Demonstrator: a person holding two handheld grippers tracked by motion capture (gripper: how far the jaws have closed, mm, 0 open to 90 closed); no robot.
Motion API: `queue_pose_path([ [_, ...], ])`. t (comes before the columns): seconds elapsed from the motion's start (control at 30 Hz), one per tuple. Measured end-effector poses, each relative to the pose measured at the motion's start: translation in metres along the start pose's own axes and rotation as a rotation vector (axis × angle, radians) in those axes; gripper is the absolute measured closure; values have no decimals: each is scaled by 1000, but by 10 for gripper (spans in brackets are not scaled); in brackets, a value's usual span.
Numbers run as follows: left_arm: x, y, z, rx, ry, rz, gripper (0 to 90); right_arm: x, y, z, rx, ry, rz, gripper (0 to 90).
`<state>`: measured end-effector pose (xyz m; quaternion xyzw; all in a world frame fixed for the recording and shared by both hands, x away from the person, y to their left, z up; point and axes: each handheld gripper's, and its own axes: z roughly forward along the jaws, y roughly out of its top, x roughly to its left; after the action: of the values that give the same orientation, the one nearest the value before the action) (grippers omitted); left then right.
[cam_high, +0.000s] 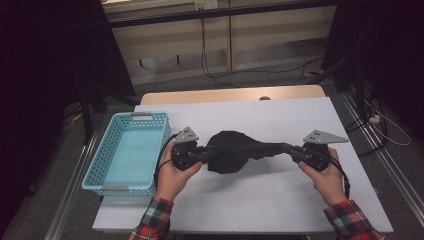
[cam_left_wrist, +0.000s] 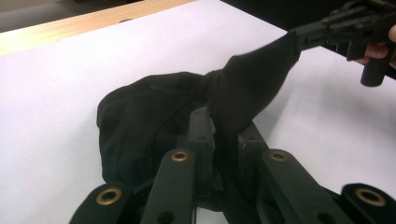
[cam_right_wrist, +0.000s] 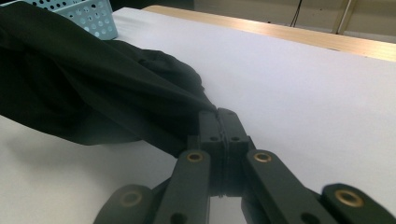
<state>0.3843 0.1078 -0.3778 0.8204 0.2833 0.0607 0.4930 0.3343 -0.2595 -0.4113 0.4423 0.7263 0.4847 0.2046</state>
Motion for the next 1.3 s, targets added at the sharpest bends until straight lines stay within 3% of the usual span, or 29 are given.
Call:
queue_pose_path([
  [0.2, 11, 4, 1, 4, 50, -6, 811, 1, 3, 5, 2, 0, 7, 900],
  [0.33, 25, 2, 12, 15, 59, -64, 811, -5, 5, 18, 26, -4, 23, 900],
  [0.43, 28, 0, 19, 32, 59, -72, 811, -8, 5, 24, 32, -11, 26, 900],
  [0.5, 33, -6, 29, 61, 59, -88, 811, -13, 2, 35, 62, -14, 46, 900],
  [0.63, 36, -12, 33, 73, 58, -102, 812, -17, -6, 48, 118, -18, 54, 884],
  [0.87, 33, -13, 30, 70, 60, -94, 812, -8, -4, 48, 111, -4, 16, 710],
  [1.17, 30, -12, 31, 82, 69, -87, 812, -3, 0, 31, 86, 17, 43, 428],
  [1.3, 30, -12, 32, 84, 72, -83, 812, 0, -4, 22, 75, 19, 30, 417],
])
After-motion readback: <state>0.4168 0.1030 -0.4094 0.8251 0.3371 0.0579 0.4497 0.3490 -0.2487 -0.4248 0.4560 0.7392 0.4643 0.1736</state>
